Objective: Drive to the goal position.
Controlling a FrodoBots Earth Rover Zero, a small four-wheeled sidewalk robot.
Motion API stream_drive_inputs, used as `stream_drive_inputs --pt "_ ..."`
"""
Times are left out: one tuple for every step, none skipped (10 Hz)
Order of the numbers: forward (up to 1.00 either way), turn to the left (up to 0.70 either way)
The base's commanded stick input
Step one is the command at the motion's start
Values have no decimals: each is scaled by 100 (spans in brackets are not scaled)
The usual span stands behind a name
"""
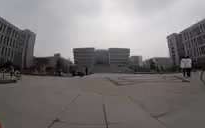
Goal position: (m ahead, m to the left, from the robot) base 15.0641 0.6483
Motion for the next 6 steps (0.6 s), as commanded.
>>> stream_drive_inputs --pt "70 -1" --pt "70 -1" --pt "70 -1" --pt "70 -1" --pt "70 -1" --pt "70 -1"
